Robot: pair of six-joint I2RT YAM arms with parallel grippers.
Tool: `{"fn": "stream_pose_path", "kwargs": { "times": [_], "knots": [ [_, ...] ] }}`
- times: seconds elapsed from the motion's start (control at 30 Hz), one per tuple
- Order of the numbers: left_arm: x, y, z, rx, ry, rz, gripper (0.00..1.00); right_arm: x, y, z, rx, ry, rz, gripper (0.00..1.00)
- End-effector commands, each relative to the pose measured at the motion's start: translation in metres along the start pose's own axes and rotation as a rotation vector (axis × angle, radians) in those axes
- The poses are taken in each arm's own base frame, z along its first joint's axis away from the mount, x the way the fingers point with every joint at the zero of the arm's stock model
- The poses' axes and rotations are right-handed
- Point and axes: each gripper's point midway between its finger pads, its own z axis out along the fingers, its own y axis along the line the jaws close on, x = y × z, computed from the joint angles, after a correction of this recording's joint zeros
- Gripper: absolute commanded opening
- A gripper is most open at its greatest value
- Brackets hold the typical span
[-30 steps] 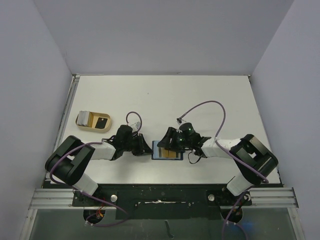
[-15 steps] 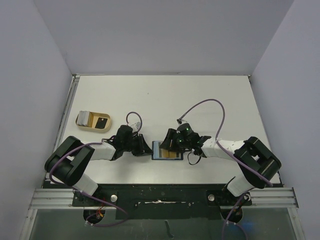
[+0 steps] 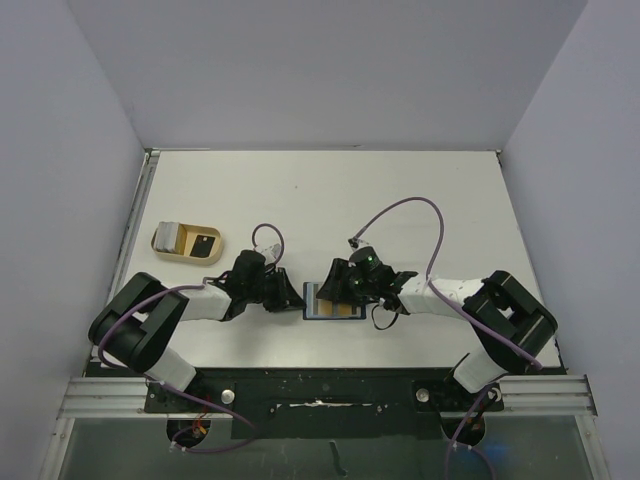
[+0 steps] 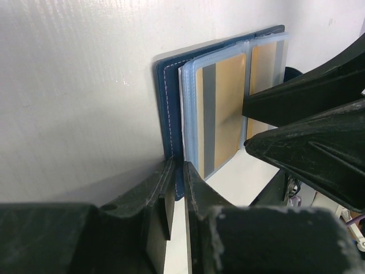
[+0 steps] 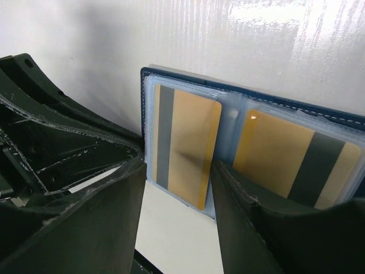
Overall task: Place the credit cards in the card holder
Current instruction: Turn over the card slot in the card holder.
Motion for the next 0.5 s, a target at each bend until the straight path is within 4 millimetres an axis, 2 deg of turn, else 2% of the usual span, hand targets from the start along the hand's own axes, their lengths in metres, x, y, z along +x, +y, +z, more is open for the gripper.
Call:
{"fn": "stream_pose_path", "kwargs": {
  "times": [0.0,0.2,0.37,0.47],
  "knots": [
    [-0.01,-0.008,-0.005,0.0,-0.041,0.033,0.12,-0.008,0.021,0.001,-0.08,-0.021,-0.025,0.47],
    [-0.022,-0.017,-0.016,-0.004,-0.1,0.04,0.18,-0.008,0.005,-0.001,-0.011,-0.024,-0.045,0.31],
    [-0.031,-0.033,-0.025,0.043,-0.156,0.034,0.25,-0.003,-0.003,0.005,0.009,-0.013,-0.054,0.2],
    [-0.031,-0.036,-0.026,0.059,-0.164,0.035,0.28,0.0,-0.007,0.009,0.015,-0.002,-0.057,0.14]
  ]
}}
